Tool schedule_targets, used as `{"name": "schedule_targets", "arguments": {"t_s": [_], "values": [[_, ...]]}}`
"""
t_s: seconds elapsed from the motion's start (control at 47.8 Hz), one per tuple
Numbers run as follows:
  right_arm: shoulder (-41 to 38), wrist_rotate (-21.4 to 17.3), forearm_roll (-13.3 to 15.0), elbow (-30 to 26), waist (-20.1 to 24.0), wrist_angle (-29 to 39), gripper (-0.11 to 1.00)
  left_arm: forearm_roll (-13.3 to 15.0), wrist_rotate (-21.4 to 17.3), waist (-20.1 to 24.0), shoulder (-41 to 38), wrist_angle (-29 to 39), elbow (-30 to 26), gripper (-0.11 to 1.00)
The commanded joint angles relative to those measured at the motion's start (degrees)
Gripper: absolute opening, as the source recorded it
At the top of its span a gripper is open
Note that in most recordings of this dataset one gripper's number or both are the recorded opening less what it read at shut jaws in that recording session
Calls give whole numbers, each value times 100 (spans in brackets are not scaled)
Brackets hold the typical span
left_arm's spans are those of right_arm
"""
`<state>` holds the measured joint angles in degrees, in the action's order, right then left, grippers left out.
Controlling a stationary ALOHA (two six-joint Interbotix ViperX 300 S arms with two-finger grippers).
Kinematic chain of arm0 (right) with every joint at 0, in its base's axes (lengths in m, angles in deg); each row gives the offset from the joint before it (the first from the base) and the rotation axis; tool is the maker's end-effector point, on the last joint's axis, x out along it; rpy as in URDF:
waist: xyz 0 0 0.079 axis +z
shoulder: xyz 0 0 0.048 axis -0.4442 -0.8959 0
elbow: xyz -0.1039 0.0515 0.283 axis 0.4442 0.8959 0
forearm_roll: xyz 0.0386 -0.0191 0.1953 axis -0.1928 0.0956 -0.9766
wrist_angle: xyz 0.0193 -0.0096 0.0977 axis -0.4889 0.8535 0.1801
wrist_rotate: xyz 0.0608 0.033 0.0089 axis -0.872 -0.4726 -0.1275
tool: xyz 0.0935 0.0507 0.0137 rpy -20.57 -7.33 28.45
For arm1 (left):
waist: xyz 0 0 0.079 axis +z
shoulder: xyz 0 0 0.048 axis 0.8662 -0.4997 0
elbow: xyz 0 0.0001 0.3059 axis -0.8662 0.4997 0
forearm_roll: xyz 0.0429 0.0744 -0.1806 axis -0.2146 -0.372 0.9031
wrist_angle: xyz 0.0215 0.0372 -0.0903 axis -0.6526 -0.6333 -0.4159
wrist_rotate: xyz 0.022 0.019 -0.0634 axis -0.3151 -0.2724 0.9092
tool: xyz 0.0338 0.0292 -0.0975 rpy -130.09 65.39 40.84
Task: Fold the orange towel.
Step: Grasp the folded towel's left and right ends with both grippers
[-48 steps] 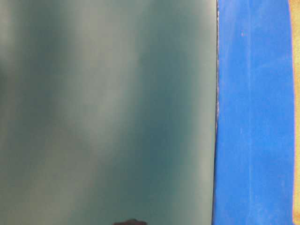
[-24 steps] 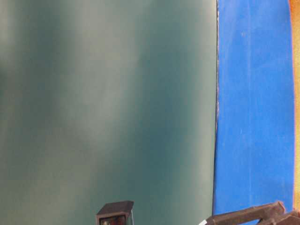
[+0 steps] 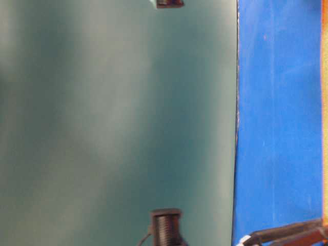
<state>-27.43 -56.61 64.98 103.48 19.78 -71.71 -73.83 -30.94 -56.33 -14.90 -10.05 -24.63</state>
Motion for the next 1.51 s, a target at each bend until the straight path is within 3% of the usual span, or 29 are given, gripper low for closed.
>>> {"name": "schedule_targets", "arguments": {"t_s": [0.0,0.209,0.314,0.398,0.482,0.523,0.586,0.9,1.256,1.487], "values": [[-44,-18,9,-79,-18,-70,61,-9,0,62,-9,-26,-26,53],[-53,-9,9,-70,26,-132,59,-9,9,70,-9,26,-9,51],[-44,-9,9,-79,149,-123,52,-9,18,70,-9,141,-26,47],[-44,-9,9,-70,264,-105,33,-9,26,70,-9,290,-62,36],[-44,-26,9,-79,334,-97,9,-9,26,70,-9,387,-70,19],[-44,-35,0,-79,334,-105,2,-9,26,70,0,404,-70,9],[-35,-35,0,-88,343,-105,2,-9,35,88,0,404,-79,1],[264,-53,0,-97,343,-18,2,-9,105,105,334,650,-167,1],[1890,-53,9,-387,343,1266,2,-9,149,-70,1564,2030,-738,1],[2584,-53,9,-404,404,1582,2,-9,105,-246,2180,2417,-958,1]]}}
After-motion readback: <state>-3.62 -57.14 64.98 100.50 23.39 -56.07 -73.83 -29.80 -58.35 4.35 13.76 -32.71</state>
